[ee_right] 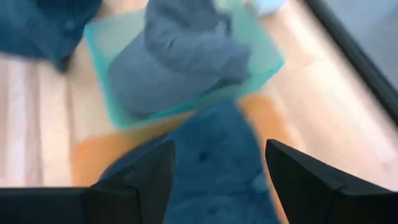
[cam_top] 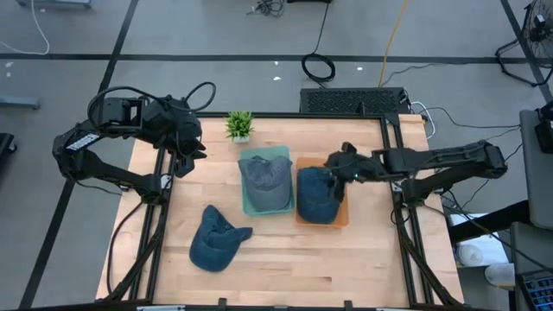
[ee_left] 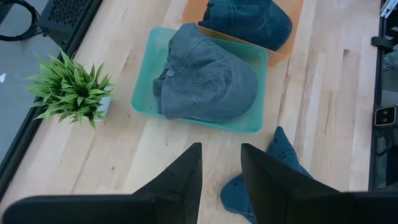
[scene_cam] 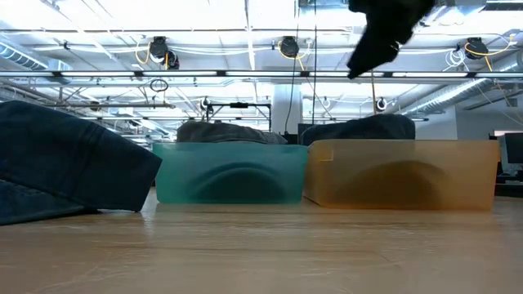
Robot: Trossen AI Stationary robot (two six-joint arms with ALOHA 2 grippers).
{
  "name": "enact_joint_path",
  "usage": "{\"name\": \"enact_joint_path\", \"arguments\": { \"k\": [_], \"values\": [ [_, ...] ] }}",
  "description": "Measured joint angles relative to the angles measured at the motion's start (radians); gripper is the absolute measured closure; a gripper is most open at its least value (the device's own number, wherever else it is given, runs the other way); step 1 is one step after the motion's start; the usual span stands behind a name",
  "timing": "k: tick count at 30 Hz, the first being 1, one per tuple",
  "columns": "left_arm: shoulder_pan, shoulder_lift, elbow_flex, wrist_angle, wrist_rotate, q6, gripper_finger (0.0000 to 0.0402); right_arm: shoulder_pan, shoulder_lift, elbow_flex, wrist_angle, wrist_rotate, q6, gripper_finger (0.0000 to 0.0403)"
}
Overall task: Pick & Place hat
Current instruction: Put the right blue cap into the orange bin
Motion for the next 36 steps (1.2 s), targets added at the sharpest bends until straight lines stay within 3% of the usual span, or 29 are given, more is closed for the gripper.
{"name": "enact_joint_path", "arguments": {
  "k": [6, 10, 15, 27, 36],
  "values": [
    [0.000, 0.001, 0.000, 0.000, -0.002, 0.005, 0.0284, 0.121, 0.005, -0.067, 0.004, 0.014, 0.049, 0.0210],
    [0.000, 0.001, 0.000, 0.001, -0.002, 0.006, 0.0284, 0.153, 0.002, -0.124, 0.052, 0.098, 0.052, 0.0290],
    [0.000, 0.001, 0.000, 0.001, -0.002, 0.000, 0.0284, 0.149, 0.002, -0.225, 0.204, 0.107, -0.015, 0.0391],
    [0.000, 0.001, 0.000, 0.001, -0.002, -0.009, 0.0284, 0.028, 0.002, -0.404, 0.488, 0.097, -0.035, 0.0401],
    [0.000, 0.001, 0.000, 0.001, -0.001, -0.049, 0.0284, -0.009, 0.002, -0.483, 0.594, 0.052, -0.032, 0.0402]
  ]
}}
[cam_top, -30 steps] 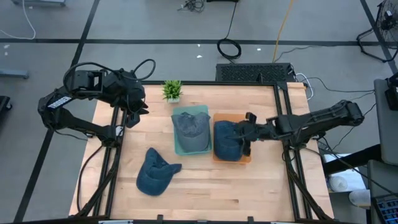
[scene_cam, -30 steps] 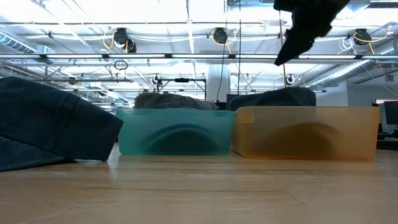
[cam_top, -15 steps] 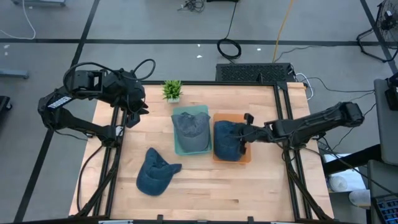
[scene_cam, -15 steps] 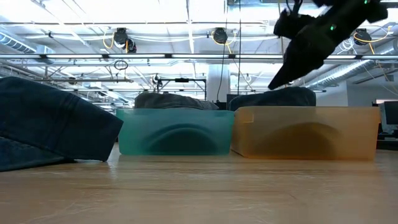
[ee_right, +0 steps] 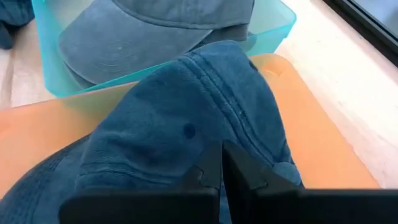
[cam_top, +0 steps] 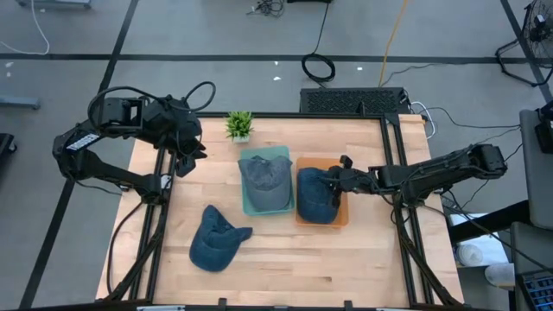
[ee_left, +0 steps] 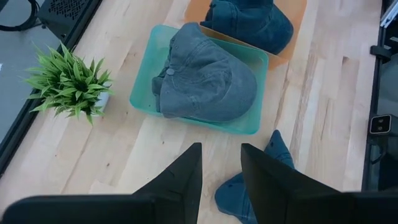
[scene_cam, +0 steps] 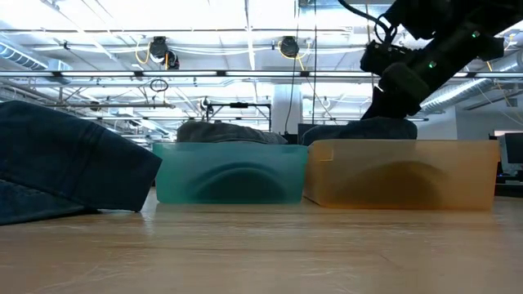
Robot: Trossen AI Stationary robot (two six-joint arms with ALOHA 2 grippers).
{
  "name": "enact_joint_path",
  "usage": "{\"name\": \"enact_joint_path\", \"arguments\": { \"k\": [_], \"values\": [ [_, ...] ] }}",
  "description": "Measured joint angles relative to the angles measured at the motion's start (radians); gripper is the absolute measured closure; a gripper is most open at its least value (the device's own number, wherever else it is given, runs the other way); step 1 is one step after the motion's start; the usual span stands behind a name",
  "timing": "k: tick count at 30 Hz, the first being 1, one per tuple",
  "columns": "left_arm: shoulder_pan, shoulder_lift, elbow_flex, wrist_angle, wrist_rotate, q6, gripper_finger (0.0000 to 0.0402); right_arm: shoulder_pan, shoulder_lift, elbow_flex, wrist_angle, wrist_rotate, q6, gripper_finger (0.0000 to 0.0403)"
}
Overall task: Pick & Place hat
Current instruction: Put the right blue cap into the orange bin, then put the blue cap into the orange bin
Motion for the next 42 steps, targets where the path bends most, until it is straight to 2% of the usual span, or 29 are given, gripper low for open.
{"name": "enact_joint_path", "arguments": {
  "k": [6, 9, 16, 20, 23, 29, 32, 42],
  "values": [
    [0.000, 0.000, 0.000, 0.000, 0.000, 0.005, 0.0284, -0.014, 0.052, 0.000, 0.035, -0.003, -0.020, 0.0403],
    [0.000, 0.000, 0.000, 0.000, 0.000, 0.005, 0.0284, -0.030, 0.131, -0.001, 0.088, -0.053, -0.026, 0.0403],
    [0.000, 0.000, 0.000, 0.000, 0.000, 0.004, 0.0284, -0.069, 0.295, 0.000, 0.219, -0.089, -0.056, 0.0403],
    [0.000, 0.000, 0.000, 0.000, 0.000, 0.000, 0.0284, -0.090, 0.350, 0.001, 0.232, -0.137, -0.051, 0.0403],
    [0.000, 0.000, 0.000, 0.000, 0.000, -0.003, 0.0284, -0.093, 0.360, 0.001, 0.242, -0.133, -0.081, 0.0403],
    [0.000, 0.000, 0.000, 0.000, 0.000, -0.026, 0.0284, -0.108, 0.238, -0.002, 0.205, -0.115, -0.154, 0.0403],
    [0.000, 0.000, 0.000, 0.000, 0.007, -0.029, 0.0284, -0.106, 0.152, -0.001, 0.187, -0.072, -0.182, 0.0403],
    [0.000, 0.000, 0.000, 0.000, 0.030, -0.025, 0.0284, -0.106, -0.033, -0.002, 0.193, -0.074, -0.185, 0.0395]
  ]
}}
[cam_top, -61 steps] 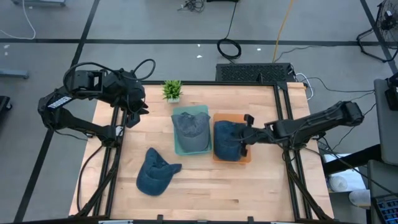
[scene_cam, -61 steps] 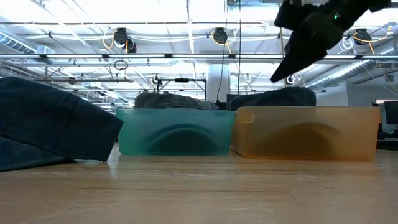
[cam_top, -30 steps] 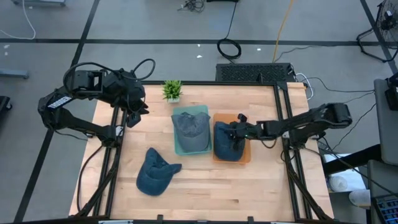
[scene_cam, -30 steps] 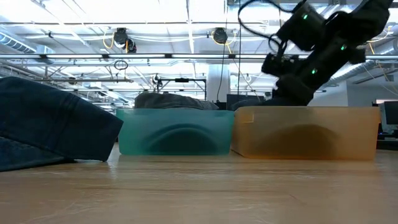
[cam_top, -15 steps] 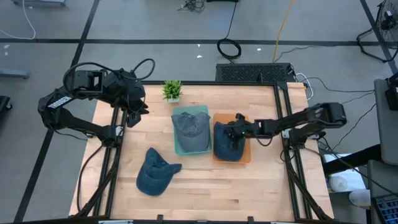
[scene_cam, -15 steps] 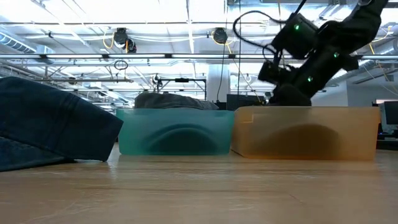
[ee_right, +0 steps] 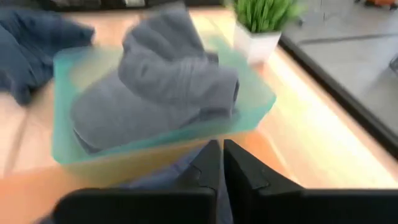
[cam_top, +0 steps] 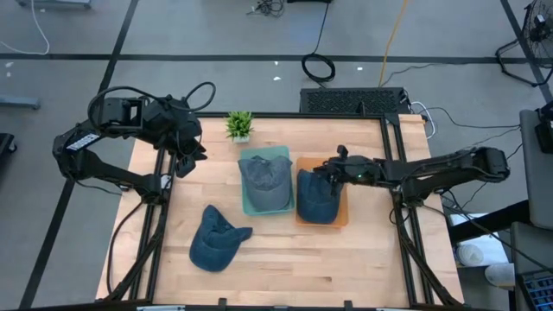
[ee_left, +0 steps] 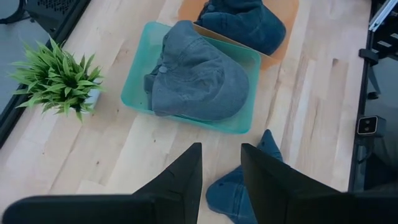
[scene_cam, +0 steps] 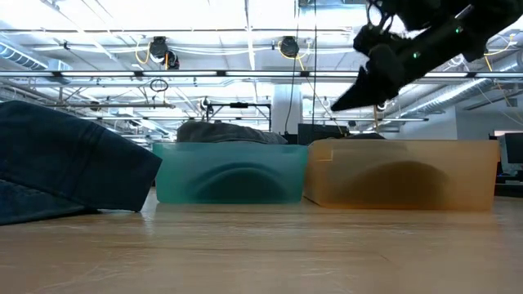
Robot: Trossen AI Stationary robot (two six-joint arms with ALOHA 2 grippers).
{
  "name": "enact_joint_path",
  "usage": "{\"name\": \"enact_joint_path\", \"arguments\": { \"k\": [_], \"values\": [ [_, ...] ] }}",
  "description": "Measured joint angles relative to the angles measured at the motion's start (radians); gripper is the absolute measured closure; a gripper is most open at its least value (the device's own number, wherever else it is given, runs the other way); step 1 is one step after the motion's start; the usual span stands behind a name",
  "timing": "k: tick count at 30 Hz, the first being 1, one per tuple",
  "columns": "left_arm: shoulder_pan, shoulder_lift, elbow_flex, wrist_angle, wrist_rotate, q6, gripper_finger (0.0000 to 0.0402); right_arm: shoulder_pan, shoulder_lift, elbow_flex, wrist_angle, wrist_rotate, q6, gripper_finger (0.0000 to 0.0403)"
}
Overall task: Pick & Place hat
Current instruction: Put the blue cap into the orange bin
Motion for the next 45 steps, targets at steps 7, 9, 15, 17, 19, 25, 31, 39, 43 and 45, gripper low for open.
{"name": "enact_joint_path", "arguments": {
  "k": [7, 9, 15, 17, 19, 25, 31, 39, 43, 45],
  "values": [
    [0.000, 0.000, 0.000, 0.000, 0.025, 0.000, 0.0284, 0.000, -0.089, 0.000, 0.032, -0.004, -0.054, 0.0306],
    [0.000, 0.000, 0.000, 0.005, 0.076, 0.011, 0.0284, 0.000, -0.102, 0.001, 0.076, -0.004, -0.054, 0.0269],
    [0.000, 0.000, 0.000, 0.037, 0.061, -0.011, 0.0279, 0.000, -0.160, 0.001, 0.172, -0.051, -0.079, 0.0148],
    [0.000, 0.002, 0.000, 0.035, 0.048, -0.033, 0.0265, 0.000, -0.174, 0.001, 0.221, -0.055, -0.081, 0.0111],
    [0.000, 0.009, 0.000, 0.030, 0.049, -0.055, 0.0242, 0.000, -0.187, 0.001, 0.253, -0.055, -0.091, 0.0079],
    [-0.014, 0.034, 0.000, -0.082, 0.085, -0.080, 0.0158, 0.000, -0.205, 0.001, 0.273, -0.082, -0.194, 0.0032],
    [-0.076, 0.053, 0.000, -0.123, 0.089, -0.147, 0.0135, 0.000, -0.205, 0.001, 0.269, -0.084, -0.211, 0.0035],
    [-0.214, 0.057, 0.000, -0.123, 0.096, -0.361, 0.0163, 0.000, -0.205, 0.001, 0.269, -0.084, -0.211, 0.0036],
    [-0.334, 0.075, 0.000, -0.115, 0.084, -0.451, 0.0176, 0.000, -0.205, 0.001, 0.269, -0.084, -0.211, 0.0036],
    [-0.396, 0.095, 0.000, -0.111, 0.066, -0.508, 0.0181, 0.000, -0.205, 0.001, 0.269, -0.084, -0.208, 0.0037]
  ]
}}
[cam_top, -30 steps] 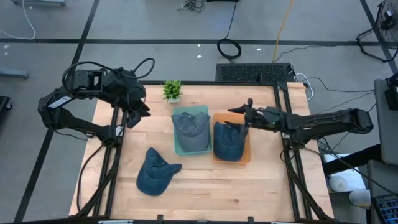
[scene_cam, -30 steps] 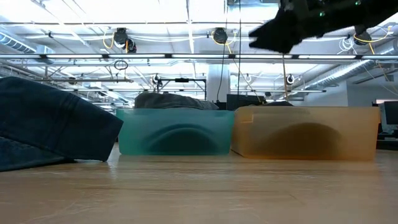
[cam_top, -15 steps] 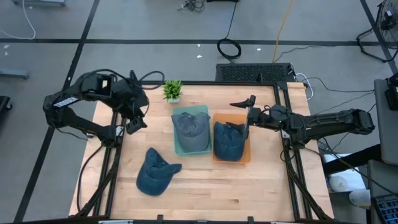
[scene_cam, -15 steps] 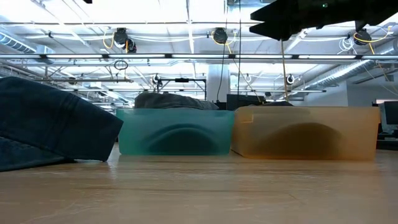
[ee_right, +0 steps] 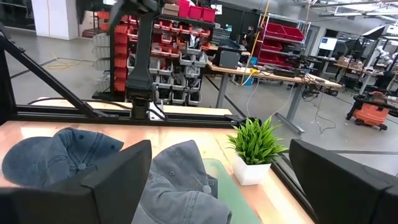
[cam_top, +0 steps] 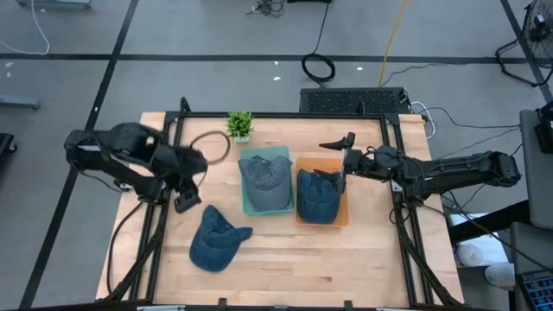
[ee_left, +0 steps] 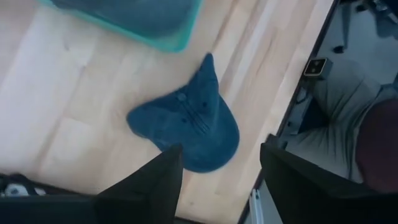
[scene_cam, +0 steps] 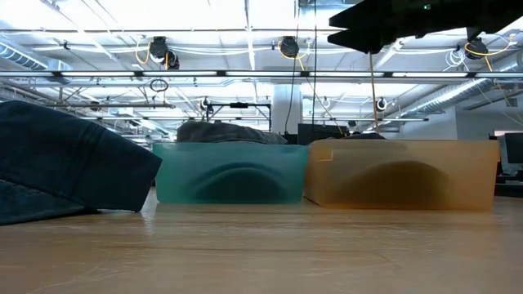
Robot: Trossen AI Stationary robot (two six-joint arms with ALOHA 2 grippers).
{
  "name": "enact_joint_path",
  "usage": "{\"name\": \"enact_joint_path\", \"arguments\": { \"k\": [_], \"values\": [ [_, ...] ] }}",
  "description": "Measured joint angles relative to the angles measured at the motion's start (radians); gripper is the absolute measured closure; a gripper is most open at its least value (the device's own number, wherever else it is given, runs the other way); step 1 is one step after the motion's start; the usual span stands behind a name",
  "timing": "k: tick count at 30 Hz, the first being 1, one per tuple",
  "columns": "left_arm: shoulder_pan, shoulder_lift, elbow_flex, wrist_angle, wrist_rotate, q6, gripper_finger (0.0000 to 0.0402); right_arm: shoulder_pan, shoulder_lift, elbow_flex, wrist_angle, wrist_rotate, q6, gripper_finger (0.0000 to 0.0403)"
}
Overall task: Pick & Place hat
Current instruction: Put the blue cap into the orange bin
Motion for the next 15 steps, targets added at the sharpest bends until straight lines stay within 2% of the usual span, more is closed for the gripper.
{"name": "enact_joint_path", "arguments": {
  "k": [6, 11, 15],
  "values": [
    [-0.174, 0.079, 0.000, 0.000, -0.056, -0.176, 0.0183, 0.000, 0.000, 0.000, 0.000, -0.034, 0.037, 0.0037],
    [-0.289, 0.156, 0.000, -0.001, -0.141, -0.254, 0.0159, 0.001, 0.000, 0.000, 0.000, -0.131, 0.082, 0.0037],
    [-0.372, 0.228, 0.000, -0.012, -0.184, -0.325, 0.0141, 0.015, 0.000, 0.000, 0.000, -0.129, 0.111, 0.0037]
  ]
}}
